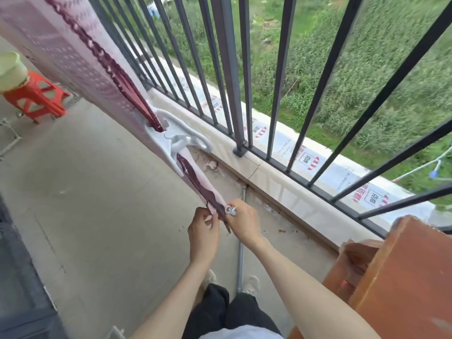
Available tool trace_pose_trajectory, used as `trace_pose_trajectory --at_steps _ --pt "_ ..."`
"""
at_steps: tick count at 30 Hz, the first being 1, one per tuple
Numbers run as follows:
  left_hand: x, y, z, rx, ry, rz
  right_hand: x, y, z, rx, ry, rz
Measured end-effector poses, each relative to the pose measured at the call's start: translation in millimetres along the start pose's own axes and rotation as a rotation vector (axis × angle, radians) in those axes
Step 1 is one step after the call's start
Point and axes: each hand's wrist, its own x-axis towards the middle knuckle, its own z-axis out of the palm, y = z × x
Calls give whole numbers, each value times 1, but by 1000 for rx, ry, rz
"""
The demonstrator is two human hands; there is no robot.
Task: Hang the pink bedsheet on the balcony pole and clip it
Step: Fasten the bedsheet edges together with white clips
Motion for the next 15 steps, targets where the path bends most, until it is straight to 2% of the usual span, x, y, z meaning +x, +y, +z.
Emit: trace_pose_trajectory --at_steps 4,15 --pt "-5 0 4 -19 -17 3 2 19 -13 248 14 101" --pt "-2 2 9 -17 -52 -26 -11 21 3 451 -145 78"
